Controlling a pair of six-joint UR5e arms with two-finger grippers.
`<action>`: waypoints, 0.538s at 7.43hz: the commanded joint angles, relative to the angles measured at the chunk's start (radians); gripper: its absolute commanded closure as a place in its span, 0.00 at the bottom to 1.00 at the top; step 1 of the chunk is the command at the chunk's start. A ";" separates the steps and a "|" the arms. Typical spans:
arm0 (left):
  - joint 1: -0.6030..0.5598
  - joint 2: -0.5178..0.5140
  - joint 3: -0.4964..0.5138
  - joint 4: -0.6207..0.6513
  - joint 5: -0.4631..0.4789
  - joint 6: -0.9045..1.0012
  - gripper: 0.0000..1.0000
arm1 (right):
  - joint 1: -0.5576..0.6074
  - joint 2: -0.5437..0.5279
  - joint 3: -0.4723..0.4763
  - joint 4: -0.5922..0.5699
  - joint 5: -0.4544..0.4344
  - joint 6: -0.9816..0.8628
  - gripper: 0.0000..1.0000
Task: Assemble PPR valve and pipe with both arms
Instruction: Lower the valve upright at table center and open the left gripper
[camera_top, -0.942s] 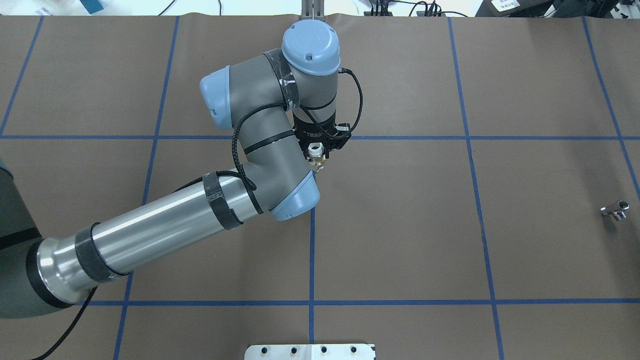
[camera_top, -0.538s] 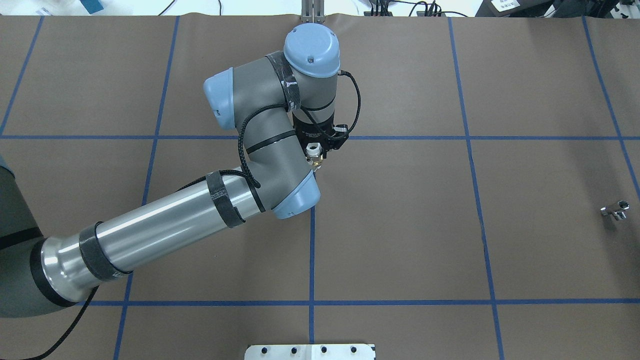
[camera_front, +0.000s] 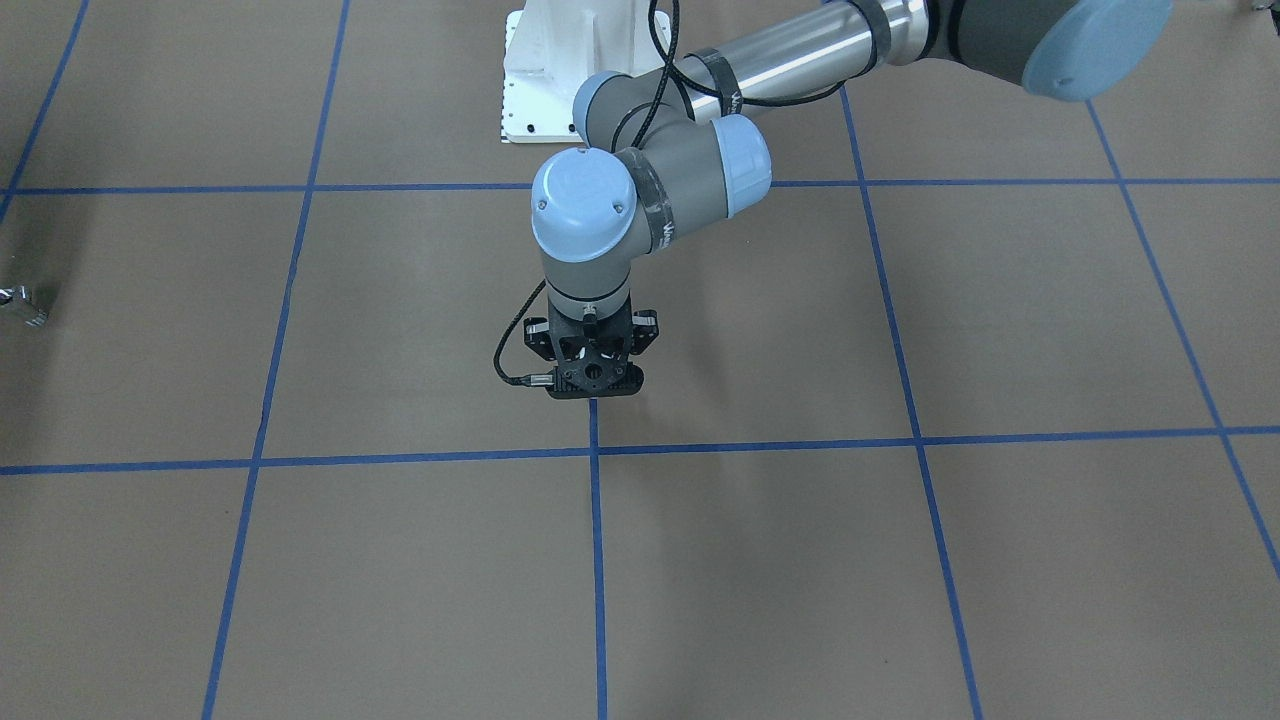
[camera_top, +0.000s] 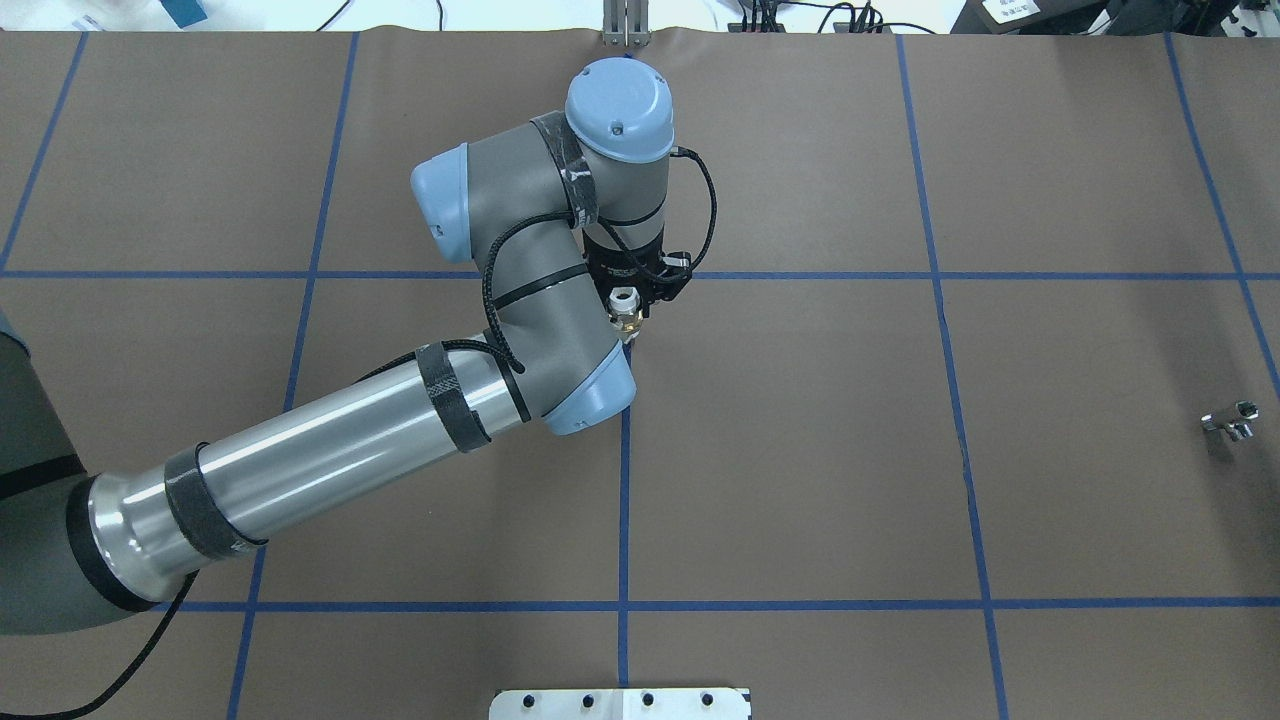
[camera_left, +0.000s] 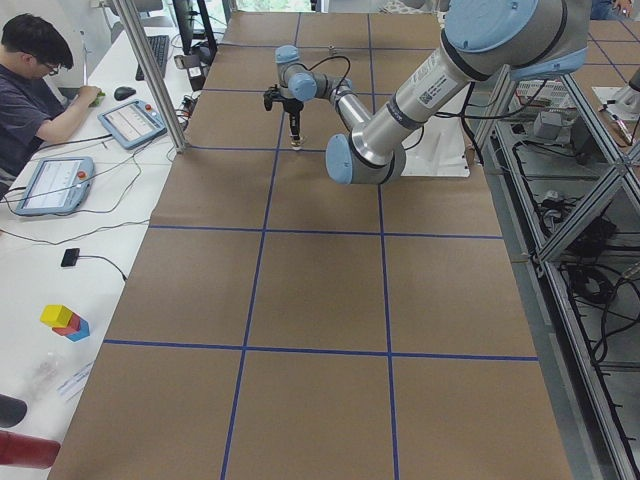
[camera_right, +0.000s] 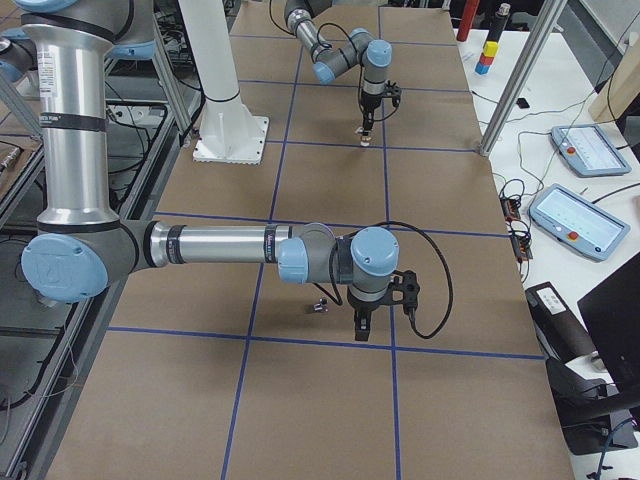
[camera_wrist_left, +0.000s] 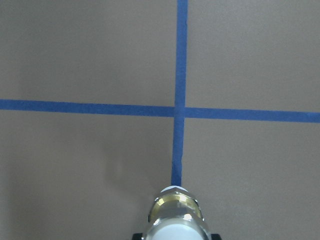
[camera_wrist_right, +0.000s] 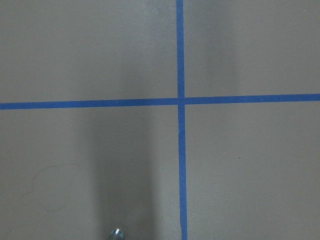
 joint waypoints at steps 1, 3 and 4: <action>0.001 0.004 0.004 -0.005 0.000 0.015 1.00 | 0.000 0.006 -0.002 0.000 -0.001 0.001 0.00; 0.004 0.007 0.004 -0.005 0.000 0.015 1.00 | 0.000 0.006 -0.005 0.000 -0.001 0.000 0.00; 0.006 0.007 0.004 -0.005 0.000 0.014 1.00 | 0.000 0.006 -0.005 0.000 -0.001 0.000 0.00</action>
